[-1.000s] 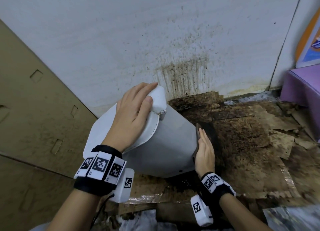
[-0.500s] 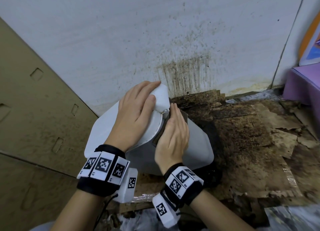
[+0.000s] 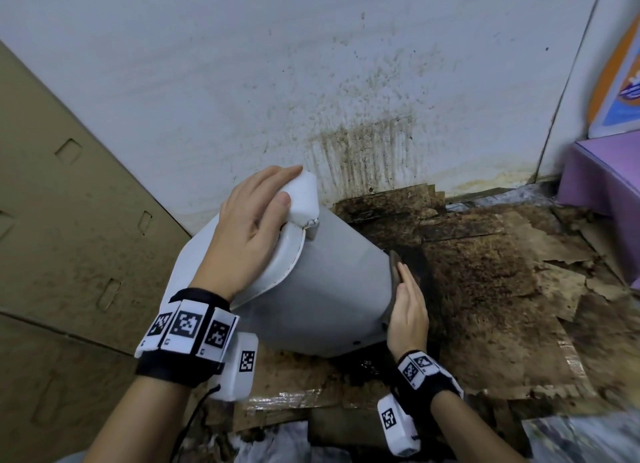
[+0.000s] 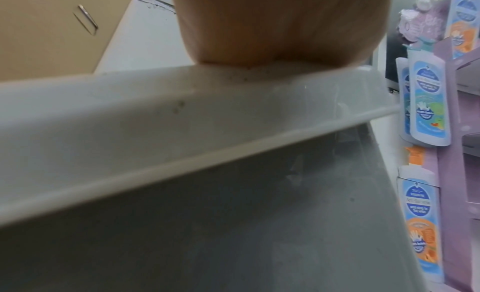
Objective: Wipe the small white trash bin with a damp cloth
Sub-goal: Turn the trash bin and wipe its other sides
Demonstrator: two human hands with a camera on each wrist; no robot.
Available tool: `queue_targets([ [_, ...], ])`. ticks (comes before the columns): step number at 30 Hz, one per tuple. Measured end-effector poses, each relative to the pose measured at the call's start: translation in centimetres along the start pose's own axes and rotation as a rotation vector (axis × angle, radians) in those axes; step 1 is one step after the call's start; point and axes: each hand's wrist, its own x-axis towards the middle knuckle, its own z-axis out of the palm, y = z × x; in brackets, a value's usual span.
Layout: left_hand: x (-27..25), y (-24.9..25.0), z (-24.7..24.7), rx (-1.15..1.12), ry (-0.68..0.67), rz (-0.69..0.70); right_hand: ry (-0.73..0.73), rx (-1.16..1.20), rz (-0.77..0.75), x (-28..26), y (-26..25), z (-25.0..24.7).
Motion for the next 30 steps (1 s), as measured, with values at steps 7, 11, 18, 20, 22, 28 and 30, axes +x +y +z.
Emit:
queue_targets([
  [7,-0.2,-0.5,-0.5,0.033,-0.030,0.017,-0.007,-0.026,0.061,0.1,-3.1,1.1],
  [11,-0.2,-0.9,-0.5,0.039,-0.029,0.025,-0.173,-0.056,-0.123,-0.4,-9.7,2.5],
  [18,-0.4,-0.6,-0.6,0.038,-0.022,0.038,-0.441,0.053,-0.387,0.5,-15.6,3.3],
  [20,-0.4,-0.8,-0.8,0.028,-0.024,0.023,-0.467,0.027,-0.400,1.0,-14.4,3.1],
  [22,-0.5,-1.0,-1.0,0.026,-0.036,0.010,-0.469,-0.006,-0.359,1.5,-12.6,2.6],
  [28,-0.7,-1.5,-1.4,0.011,-0.034,-0.008,-0.414,-0.122,-0.066,3.3,-4.4,-0.4],
  [30,-0.6,-1.4,-1.2,0.010,-0.034,0.000,-0.386,-0.117,0.040,3.5,-2.8,-1.2],
])
